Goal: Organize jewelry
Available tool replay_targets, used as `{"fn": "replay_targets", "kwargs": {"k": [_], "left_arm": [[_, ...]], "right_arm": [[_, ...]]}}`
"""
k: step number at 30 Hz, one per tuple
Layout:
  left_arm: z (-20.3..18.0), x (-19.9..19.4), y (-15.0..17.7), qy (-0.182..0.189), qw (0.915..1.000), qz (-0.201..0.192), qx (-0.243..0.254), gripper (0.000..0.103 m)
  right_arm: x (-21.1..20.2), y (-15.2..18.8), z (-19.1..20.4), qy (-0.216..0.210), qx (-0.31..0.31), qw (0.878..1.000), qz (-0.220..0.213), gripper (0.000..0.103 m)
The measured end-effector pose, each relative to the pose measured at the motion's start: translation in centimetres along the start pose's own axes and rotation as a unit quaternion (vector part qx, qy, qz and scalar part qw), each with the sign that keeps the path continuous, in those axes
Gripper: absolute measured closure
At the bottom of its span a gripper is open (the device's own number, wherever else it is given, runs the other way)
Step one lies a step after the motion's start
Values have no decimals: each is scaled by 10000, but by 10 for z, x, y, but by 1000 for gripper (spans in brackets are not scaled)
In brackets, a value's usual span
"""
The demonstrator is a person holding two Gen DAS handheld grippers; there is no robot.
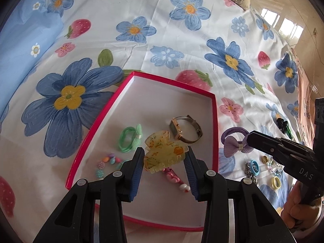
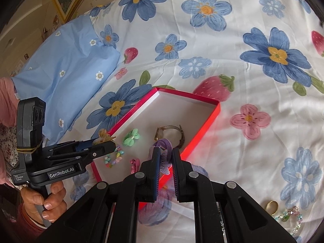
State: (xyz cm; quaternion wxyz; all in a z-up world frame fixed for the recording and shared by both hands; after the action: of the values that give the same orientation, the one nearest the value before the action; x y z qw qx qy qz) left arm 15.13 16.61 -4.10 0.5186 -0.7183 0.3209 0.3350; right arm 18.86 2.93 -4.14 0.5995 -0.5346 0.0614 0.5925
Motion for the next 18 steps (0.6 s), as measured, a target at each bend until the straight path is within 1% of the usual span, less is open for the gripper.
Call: {"fn": "replay_targets", "kwargs": {"k": [7, 12, 18], "left_arm": [[15, 7, 2, -88, 9999, 70, -126, 64], [23, 16, 0, -163, 9997, 122, -162, 64], [31, 33, -3, -225, 9994, 197, -157, 64]], "right_arm": [[16, -1, 12, -69, -77, 9999, 101, 92], [28, -2, 13, -78, -69, 9998, 173, 92], [45, -1, 15, -68, -106, 9994, 323, 92]]}}
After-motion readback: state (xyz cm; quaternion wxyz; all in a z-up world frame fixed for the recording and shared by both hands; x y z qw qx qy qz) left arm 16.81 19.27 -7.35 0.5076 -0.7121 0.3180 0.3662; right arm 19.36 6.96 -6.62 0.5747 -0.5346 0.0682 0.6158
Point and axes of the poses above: each gripper's, at about its wrist camera, not at the fingertips, and x roughly the way its jaws point, z to its left, y to its underside, the point moved 6 cm from there along x, roughly the way its jaws point, and after that the axes turned 2 degrees about z, right-handed, at the moved point
